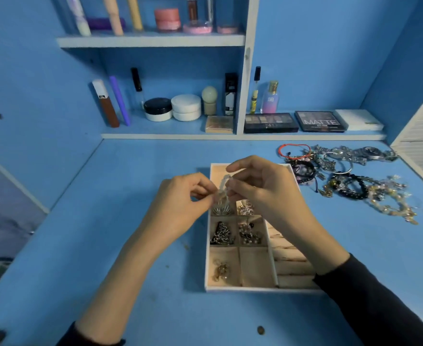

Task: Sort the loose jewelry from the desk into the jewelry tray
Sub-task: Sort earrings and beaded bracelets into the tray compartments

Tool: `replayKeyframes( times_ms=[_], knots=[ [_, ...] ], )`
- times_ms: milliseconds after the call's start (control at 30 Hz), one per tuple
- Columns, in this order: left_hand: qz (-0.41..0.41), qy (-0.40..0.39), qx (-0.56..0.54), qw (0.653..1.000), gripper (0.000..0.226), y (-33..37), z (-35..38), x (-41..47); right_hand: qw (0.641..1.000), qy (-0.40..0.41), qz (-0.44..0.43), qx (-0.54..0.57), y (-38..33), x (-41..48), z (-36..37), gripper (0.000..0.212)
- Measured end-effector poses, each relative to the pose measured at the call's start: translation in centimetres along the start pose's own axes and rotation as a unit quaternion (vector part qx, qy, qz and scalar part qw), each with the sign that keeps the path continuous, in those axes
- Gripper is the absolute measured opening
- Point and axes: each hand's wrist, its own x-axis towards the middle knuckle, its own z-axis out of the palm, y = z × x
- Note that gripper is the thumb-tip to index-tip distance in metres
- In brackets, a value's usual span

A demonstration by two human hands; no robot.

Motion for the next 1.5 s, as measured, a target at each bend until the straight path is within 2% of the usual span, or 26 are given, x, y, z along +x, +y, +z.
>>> replayKeyframes(
  times_ms=[133, 233, 333, 433, 500, 667, 767, 833, 933, 1133, 1233, 1333, 1433, 1500],
  knots=[
    [0.015, -0.013, 0.123, 0.992, 0.005, 0.0, 0.2, -0.2, 1.0, -0.006, 0.012, -0.018, 0.2, 0.4, 0.2, 0.019],
    [0.032, -0.035, 0.167, 0.985, 0.011, -0.3, 0.2, 0.0, 0.995, -0.018, -0.009, -0.099, 0.4, 0.5, 0.2, 0.019],
    [0.022, -0.04, 0.15, 0.988, 0.011, -0.5, 0.2, 0.0, 0.977, -0.028, -0.061, -0.204, 0.4, 0.3, 0.6, 0.017],
    [0.002, -0.026, 0.089, 0.996, 0.014, -0.8, -0.5, 0.1, 0.952, -0.059, -0.091, -0.286, 0.4, -0.1, 0.7, 0.019],
    [-0.014, -0.045, 0.057, 0.997, 0.017, -0.8, -1.0, -0.1, 0.935, -0.077, -0.112, -0.327, 0.5, -0.4, 0.8, 0.023],
    [0.007, -0.049, 0.079, 0.996, 0.015, -0.5, -1.2, -0.4, 0.897, -0.113, -0.173, -0.391, 0.4, -0.9, 0.3, 0.038],
    [0.049, -0.06, 0.128, 0.989, 0.022, 0.0, -0.8, -0.8, 0.914, -0.124, -0.146, -0.356, 0.4, -0.9, -0.4, 0.043],
    [0.092, -0.066, 0.173, 0.978, 0.025, 0.1, -0.5, -1.0, 0.931, -0.087, -0.13, -0.329, 0.4, -0.9, -1.0, 0.041],
    [0.134, -0.08, 0.228, 0.961, 0.03, 0.2, -0.2, -1.2, 0.938, -0.044, -0.116, -0.323, 0.8, -0.9, -1.8, 0.034],
    [0.131, -0.108, 0.279, 0.945, 0.035, 0.6, -0.3, -1.2, 0.951, -0.02, -0.105, -0.29, 1.2, -1.5, -3.4, 0.037],
    [0.127, -0.109, 0.279, 0.945, 0.034, 0.7, -0.3, -0.9, 0.953, 0.003, -0.105, -0.283, 1.6, -1.8, -4.1, 0.04],
    [0.132, -0.074, 0.256, 0.955, 0.031, 1.2, 0.1, -0.5, 0.962, 0.037, -0.099, -0.254, 1.5, -2.4, -5.2, 0.04],
    [0.16, -0.044, 0.211, 0.963, 0.027, 3.0, 1.6, 0.1, 0.964, 0.074, -0.076, -0.243, 1.9, -3.0, -7.2, 0.038],
    [0.181, -0.059, 0.19, 0.963, 0.027, 4.8, 3.4, 0.8, 0.961, 0.1, -0.058, -0.251, 2.4, -3.3, -9.2, 0.036]
  ],
)
